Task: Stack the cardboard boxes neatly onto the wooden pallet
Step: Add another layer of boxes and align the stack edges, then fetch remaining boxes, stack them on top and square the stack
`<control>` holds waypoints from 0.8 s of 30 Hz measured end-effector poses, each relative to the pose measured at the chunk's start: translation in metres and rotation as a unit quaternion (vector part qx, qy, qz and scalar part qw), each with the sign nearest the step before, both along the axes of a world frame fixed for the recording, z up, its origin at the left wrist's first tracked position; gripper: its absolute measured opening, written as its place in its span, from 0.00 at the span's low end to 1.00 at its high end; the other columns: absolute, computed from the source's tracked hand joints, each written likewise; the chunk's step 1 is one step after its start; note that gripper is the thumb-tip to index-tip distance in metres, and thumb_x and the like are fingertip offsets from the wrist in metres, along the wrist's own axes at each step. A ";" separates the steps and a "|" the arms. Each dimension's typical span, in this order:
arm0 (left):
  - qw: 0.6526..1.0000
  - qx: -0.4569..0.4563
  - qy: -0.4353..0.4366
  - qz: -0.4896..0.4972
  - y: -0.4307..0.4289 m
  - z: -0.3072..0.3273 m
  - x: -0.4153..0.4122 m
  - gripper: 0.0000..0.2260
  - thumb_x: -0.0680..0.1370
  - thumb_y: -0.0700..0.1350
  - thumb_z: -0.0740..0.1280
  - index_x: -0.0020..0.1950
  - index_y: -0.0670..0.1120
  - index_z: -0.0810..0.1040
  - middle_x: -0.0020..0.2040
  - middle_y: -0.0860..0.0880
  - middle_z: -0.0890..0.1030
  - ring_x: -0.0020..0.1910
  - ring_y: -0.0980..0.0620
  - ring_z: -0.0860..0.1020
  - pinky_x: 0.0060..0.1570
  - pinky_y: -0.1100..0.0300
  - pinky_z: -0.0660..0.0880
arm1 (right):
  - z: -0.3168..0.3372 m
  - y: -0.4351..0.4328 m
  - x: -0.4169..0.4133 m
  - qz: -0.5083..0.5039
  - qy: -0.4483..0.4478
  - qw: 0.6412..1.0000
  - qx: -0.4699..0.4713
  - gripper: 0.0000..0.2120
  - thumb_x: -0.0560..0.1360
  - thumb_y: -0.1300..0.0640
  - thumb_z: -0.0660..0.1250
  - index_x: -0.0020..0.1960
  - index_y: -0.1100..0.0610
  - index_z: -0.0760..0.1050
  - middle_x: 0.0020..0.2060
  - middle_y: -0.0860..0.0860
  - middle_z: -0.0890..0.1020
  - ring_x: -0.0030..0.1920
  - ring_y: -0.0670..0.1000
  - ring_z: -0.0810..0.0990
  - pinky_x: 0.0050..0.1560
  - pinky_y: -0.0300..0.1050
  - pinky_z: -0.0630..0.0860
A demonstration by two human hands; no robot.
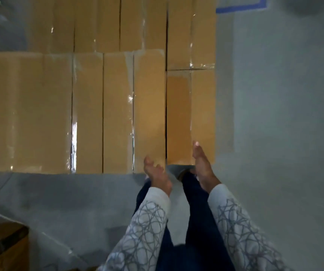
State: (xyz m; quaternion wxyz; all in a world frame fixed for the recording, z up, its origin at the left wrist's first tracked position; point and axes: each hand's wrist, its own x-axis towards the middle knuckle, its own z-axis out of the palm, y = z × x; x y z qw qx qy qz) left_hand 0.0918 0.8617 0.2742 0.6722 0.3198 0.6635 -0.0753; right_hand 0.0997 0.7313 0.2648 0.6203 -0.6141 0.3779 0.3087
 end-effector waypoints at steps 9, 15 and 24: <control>0.895 -0.100 -0.152 -0.408 -0.032 0.100 0.031 0.23 0.84 0.59 0.57 0.67 0.44 0.78 0.58 0.42 0.82 0.58 0.44 0.77 0.54 0.51 0.71 | 0.121 -0.054 -0.076 -0.192 -0.063 0.974 -0.103 0.31 0.83 0.33 0.53 0.79 0.49 0.67 0.77 0.48 0.70 0.74 0.54 0.70 0.61 0.55 0.71; 0.736 -0.179 -0.174 -0.629 -0.109 0.144 -0.012 0.23 0.84 0.59 0.57 0.65 0.44 0.79 0.55 0.42 0.84 0.55 0.43 0.79 0.52 0.50 0.72 | 0.162 -0.063 -0.160 -0.391 -0.061 0.911 -0.120 0.18 0.85 0.38 0.55 0.63 0.49 0.74 0.67 0.58 0.78 0.65 0.59 0.77 0.64 0.64 0.76; 0.450 -0.243 -0.144 -0.847 -0.260 0.169 -0.136 0.24 0.83 0.60 0.58 0.67 0.45 0.79 0.61 0.42 0.84 0.62 0.40 0.80 0.59 0.46 0.74 | 0.195 -0.121 -0.291 -0.637 -0.088 0.757 -0.118 0.24 0.84 0.37 0.57 0.71 0.51 0.74 0.64 0.50 0.79 0.61 0.52 0.79 0.54 0.50 0.77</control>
